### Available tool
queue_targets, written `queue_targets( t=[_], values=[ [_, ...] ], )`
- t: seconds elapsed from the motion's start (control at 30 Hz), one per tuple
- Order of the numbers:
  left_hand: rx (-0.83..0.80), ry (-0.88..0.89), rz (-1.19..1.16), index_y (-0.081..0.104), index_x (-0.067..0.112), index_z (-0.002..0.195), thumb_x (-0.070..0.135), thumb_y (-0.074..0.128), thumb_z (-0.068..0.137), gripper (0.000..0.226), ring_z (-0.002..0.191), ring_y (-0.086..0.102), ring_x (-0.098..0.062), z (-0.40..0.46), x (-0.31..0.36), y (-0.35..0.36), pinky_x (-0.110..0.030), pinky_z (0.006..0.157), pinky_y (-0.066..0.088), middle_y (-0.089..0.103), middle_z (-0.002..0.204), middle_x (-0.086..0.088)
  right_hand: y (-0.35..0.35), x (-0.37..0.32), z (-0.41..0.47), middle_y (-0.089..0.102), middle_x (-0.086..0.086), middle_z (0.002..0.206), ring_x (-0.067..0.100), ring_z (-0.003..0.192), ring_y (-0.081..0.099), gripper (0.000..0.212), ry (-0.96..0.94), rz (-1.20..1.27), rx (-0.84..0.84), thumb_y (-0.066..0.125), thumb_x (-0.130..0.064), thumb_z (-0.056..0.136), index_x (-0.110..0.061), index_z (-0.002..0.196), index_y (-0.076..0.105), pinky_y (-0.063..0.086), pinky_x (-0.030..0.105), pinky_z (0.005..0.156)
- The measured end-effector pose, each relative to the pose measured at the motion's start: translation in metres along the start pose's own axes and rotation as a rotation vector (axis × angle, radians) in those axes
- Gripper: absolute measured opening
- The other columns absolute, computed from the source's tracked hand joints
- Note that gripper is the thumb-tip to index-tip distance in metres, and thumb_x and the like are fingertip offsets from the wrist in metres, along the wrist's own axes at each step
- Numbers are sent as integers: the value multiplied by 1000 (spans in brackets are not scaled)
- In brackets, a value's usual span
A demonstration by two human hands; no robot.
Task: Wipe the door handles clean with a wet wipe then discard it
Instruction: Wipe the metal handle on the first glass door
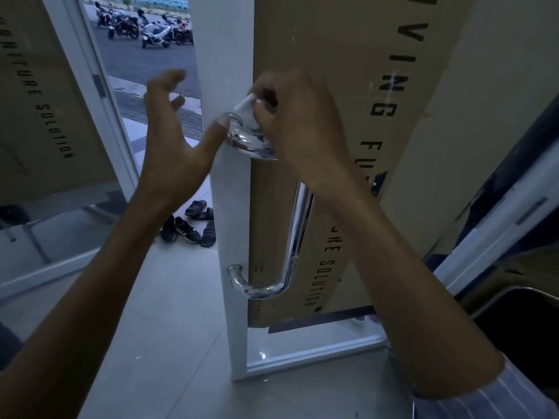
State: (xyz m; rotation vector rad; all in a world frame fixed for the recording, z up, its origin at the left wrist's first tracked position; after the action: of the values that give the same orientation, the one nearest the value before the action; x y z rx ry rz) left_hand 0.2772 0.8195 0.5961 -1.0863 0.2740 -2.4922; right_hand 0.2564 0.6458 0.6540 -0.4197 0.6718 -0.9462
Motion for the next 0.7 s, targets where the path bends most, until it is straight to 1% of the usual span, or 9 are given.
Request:
queue_targets(
  t=[0.07,0.13,0.17,0.23,0.33,0.4,0.5,0.6,0.7],
  values=[
    [-59,-62,-131,32,17,151,39,64,100,64,134,54,-6,5,3,1,-25,108,49,47,153,1,2,-1,-1,74,-3,90,15,81,67,18,-4,-5,-28,62,-20,92,-23,97,79,57,38,71],
    [-61,-63,-128,35,18,150,33,63,101,59,131,57,-1,6,7,4,-13,96,51,52,152,2,4,2,-2,75,-5,89,14,80,67,18,0,0,-29,63,-22,90,-24,95,80,57,37,69],
    [-51,-60,-120,37,19,150,30,64,101,57,131,58,-1,5,9,6,-12,95,51,53,151,3,4,3,-3,76,-5,88,13,79,67,18,1,0,-26,63,-23,89,-24,94,81,56,36,68],
    [-24,-65,-136,39,19,150,30,61,98,57,131,59,-4,3,12,8,-21,101,54,55,149,5,2,6,-1,77,-6,87,10,76,67,20,-15,19,-17,63,-22,90,-25,93,82,55,34,65],
    [-15,-76,-189,40,15,145,34,56,94,57,134,60,-18,1,16,8,-52,108,52,60,148,-3,-3,11,4,77,-4,87,11,75,68,21,-53,40,-15,62,-21,90,-22,92,83,56,36,65],
    [5,-88,-166,41,16,141,33,54,92,53,132,62,-23,-3,23,9,-59,107,50,63,144,-4,-2,15,9,76,-3,86,12,75,68,20,-67,72,-32,63,-21,89,-21,91,82,57,37,65],
    [36,-113,-136,41,22,140,27,51,90,51,131,62,-17,-9,33,13,-55,107,51,64,143,0,4,17,15,74,-7,90,12,80,69,20,-118,115,-73,62,-26,87,-26,94,81,57,35,68],
    [59,-102,-134,38,15,145,12,49,92,55,133,60,-12,-13,33,18,-47,113,49,61,144,0,9,16,16,68,-6,80,11,76,67,16,-194,128,-164,65,-28,86,-25,90,80,54,31,65],
    [90,-106,-121,36,10,149,-5,44,96,55,131,61,-11,-16,32,18,-36,110,51,64,140,7,7,15,15,65,-1,74,11,70,64,17,-260,166,-224,66,-31,89,-21,84,79,53,32,64]
  ],
)
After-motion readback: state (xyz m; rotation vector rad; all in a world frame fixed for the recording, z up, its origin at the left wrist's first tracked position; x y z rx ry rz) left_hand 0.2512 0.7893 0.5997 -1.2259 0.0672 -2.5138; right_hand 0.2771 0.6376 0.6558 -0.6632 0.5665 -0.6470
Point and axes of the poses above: each hand's wrist, its own z-axis towards the middle knuckle, its own y-axis out of the palm, x = y × z, the point moved 1 cm from there along z, towards the middle knuckle
